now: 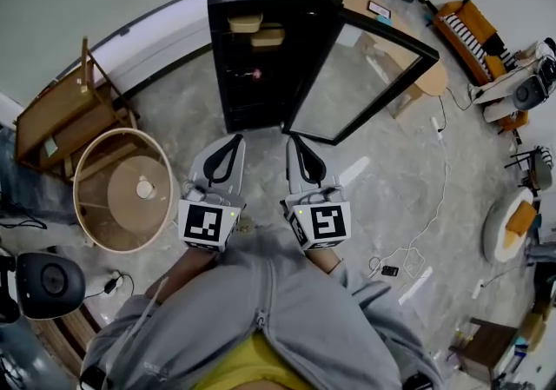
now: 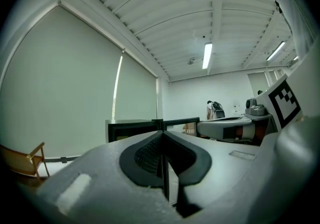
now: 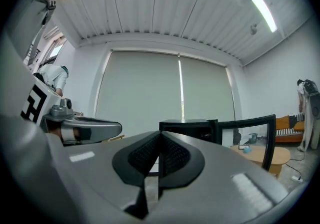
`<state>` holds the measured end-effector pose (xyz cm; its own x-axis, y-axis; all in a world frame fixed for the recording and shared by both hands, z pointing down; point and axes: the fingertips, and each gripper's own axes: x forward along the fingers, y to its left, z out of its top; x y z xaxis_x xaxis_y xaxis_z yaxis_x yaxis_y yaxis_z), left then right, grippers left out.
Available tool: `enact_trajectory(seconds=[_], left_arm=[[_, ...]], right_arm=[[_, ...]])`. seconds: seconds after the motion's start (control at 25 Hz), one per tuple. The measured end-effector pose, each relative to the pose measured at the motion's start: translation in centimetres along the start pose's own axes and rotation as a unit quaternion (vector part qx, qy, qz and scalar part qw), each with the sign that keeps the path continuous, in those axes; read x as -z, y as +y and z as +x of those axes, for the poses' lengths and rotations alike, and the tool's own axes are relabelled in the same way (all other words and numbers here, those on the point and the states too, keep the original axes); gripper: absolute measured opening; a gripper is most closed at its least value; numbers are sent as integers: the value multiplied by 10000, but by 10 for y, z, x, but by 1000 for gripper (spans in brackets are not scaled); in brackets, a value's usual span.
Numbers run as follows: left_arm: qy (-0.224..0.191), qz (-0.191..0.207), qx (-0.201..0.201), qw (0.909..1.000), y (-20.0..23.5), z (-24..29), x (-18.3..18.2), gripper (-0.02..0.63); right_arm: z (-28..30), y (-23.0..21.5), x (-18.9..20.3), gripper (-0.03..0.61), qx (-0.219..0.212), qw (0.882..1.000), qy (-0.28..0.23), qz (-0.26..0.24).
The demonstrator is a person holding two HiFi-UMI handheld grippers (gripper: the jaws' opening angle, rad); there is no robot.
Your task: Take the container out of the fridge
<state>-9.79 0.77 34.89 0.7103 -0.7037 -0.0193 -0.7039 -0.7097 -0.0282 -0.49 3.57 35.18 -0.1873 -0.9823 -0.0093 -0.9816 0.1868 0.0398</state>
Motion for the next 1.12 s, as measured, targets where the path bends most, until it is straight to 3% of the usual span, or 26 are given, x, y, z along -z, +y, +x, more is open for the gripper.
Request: enact_trajectory(seconds=[0.24,0.44,0.8,1.12], left_arm=[[18,-161,6,9999,13,22,11,5],[-55,-132,-133,9998,24,54,14,5],[-15,-113,-620,9980,56,159,19,5],[131,-152,-1358,9905,83,240,39,5]], right_arm=[[24,-13,13,0,47,9998,173,86],[62,-35,15,0,-189,9998,51,80],[162,-98,24,0,-937,9955,51,-104],[234,-147,39,0,-1801,9834,118,-177]])
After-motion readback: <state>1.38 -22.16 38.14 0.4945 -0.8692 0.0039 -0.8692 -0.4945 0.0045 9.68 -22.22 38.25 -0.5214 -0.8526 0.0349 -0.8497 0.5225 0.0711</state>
